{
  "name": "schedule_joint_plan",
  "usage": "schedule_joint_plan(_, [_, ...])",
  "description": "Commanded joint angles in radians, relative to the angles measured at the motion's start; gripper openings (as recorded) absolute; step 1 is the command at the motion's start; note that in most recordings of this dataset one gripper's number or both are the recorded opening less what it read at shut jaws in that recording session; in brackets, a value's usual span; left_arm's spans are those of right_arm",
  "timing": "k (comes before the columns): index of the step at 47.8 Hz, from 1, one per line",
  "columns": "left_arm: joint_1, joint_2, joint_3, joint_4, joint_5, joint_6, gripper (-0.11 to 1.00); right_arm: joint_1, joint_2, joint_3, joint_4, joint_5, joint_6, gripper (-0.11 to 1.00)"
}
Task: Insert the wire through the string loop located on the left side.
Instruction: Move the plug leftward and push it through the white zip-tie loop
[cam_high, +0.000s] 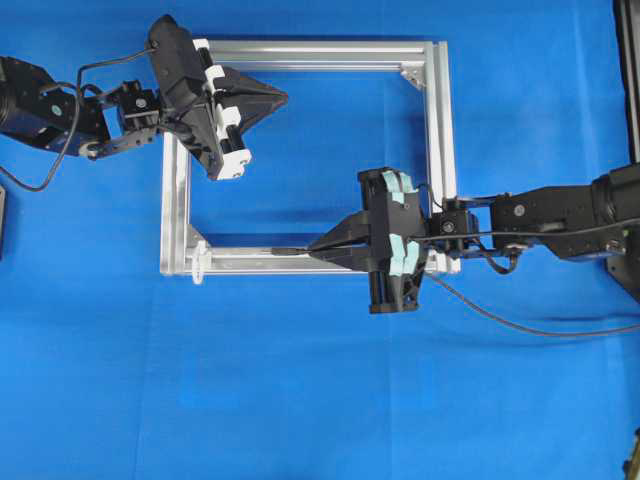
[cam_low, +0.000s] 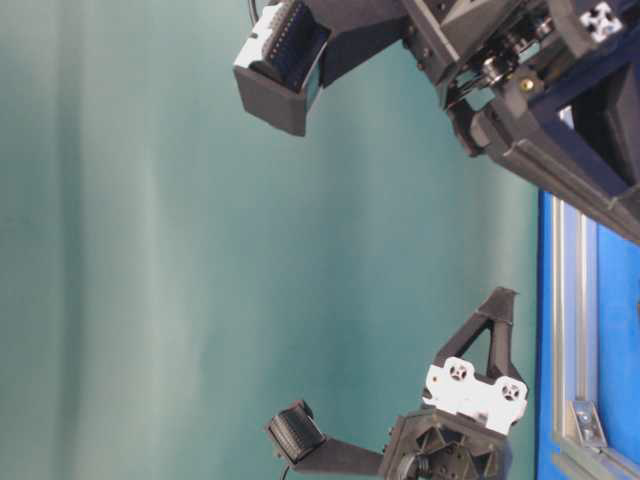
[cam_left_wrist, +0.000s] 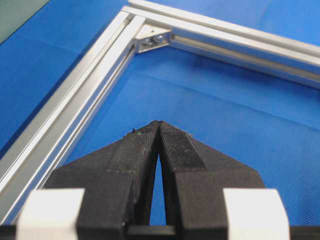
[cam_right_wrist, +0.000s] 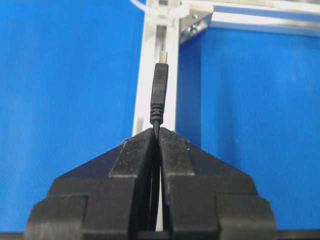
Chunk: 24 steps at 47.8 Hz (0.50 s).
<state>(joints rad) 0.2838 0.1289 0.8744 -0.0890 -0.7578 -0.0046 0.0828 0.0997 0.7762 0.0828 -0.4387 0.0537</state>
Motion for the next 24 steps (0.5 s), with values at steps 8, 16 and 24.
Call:
schedule_joint_plan(8, [0.0, -0.031, -0.012, 0.002, -0.005, -0.002, 0.0, 0.0, 0.038, -0.095, -0.002, 0.04, 0.002, 0.0])
schedule_joint_plan(16, [0.0, -0.029, -0.012, 0.002, -0.005, -0.002, 0.0, 0.0, 0.097, -0.17, -0.002, 0.061, 0.002, 0.0])
schedule_joint_plan(24, [0.0, -0.031, -0.014, 0.002, -0.005, -0.002, 0.0, -0.003, 0.14, -0.233, -0.002, 0.075, 0.0, 0.0])
